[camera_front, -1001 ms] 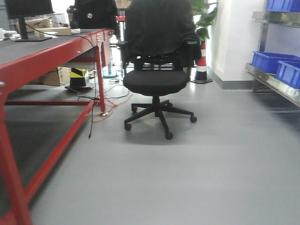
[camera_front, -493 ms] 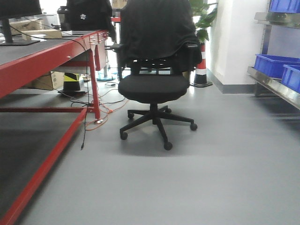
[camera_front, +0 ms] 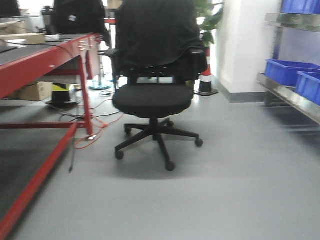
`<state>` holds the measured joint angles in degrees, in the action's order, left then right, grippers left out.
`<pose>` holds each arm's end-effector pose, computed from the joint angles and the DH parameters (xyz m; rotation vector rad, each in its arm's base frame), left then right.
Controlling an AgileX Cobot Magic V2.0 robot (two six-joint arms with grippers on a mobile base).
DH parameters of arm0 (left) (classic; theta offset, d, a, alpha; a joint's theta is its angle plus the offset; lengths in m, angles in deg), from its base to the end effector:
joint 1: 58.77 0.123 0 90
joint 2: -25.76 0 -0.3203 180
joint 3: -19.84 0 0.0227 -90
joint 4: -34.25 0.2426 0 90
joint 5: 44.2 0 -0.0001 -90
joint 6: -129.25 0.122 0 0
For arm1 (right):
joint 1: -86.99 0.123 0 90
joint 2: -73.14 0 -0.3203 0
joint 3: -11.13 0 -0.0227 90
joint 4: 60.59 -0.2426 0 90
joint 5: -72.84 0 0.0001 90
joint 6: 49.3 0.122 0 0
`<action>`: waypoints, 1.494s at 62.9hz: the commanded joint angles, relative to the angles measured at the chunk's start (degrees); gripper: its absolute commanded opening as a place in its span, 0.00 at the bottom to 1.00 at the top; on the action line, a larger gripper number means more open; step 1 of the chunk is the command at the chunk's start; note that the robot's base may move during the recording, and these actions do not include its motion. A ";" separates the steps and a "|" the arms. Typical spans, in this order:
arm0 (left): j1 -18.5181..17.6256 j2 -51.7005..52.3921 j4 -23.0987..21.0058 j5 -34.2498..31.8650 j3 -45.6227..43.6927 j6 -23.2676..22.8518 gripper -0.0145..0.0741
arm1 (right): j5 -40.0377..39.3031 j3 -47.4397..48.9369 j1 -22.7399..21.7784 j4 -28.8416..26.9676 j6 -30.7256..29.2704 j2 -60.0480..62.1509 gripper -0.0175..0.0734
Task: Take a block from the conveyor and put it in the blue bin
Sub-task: 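Drive base away from conveyor toward shelves of blue bins, then drive up to the shelf and stop facing the blue bins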
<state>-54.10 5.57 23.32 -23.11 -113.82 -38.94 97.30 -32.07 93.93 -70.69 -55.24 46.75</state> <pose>0.0350 -0.0055 0.3567 0.0137 1.5233 0.0354 0.0525 0.0153 0.3633 -0.1082 1.6355 0.1959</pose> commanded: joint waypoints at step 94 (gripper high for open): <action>0.27 0.24 -0.57 -1.04 -0.01 0.02 0.04 | -0.92 0.53 0.11 0.29 -0.06 0.07 0.01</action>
<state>-54.10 5.57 23.32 -23.14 -113.82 -38.94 97.30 -32.07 93.93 -70.69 -55.24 46.75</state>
